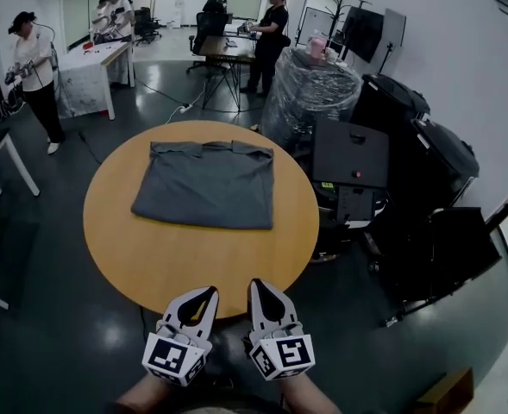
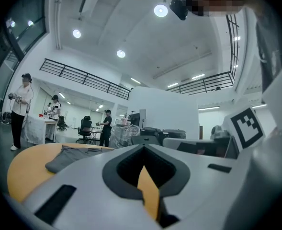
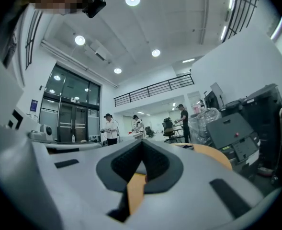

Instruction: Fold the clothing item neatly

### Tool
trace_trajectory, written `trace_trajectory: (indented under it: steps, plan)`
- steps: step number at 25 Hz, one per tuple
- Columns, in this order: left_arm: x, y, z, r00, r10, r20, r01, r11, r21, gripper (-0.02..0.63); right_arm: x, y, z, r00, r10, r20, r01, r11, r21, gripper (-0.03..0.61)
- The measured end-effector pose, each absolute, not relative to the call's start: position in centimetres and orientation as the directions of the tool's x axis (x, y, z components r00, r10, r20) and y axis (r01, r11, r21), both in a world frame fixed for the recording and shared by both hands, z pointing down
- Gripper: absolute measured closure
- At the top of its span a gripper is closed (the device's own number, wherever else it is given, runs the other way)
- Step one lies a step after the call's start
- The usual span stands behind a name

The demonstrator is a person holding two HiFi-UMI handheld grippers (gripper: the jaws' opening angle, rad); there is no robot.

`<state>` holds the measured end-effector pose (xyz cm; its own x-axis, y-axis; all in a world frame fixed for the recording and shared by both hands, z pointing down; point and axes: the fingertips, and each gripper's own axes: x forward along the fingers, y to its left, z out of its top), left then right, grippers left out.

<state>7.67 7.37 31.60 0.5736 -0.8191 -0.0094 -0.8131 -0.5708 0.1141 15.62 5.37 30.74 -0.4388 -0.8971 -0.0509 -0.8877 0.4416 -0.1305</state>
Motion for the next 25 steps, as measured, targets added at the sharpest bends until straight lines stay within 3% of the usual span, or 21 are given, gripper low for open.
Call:
trace_trajectory:
  steps: [10, 25]
  plan:
    - [7.3, 13.1, 31.8, 0.509, -0.86, 0.019, -0.858, -0.505, 0.097, 0.606, 14.5, 13.0, 32.6, -0.539, -0.841, -0.044, -0.832, 0.54, -0.124, 0.591]
    - [5.4, 15.0, 31.8, 0.404, -0.914, 0.035, -0.912, -0.4, 0.086, 0.606, 14.9, 15.2, 32.8, -0.581, -0.812, -0.052, -0.796, 0.581, -0.168, 0.591]
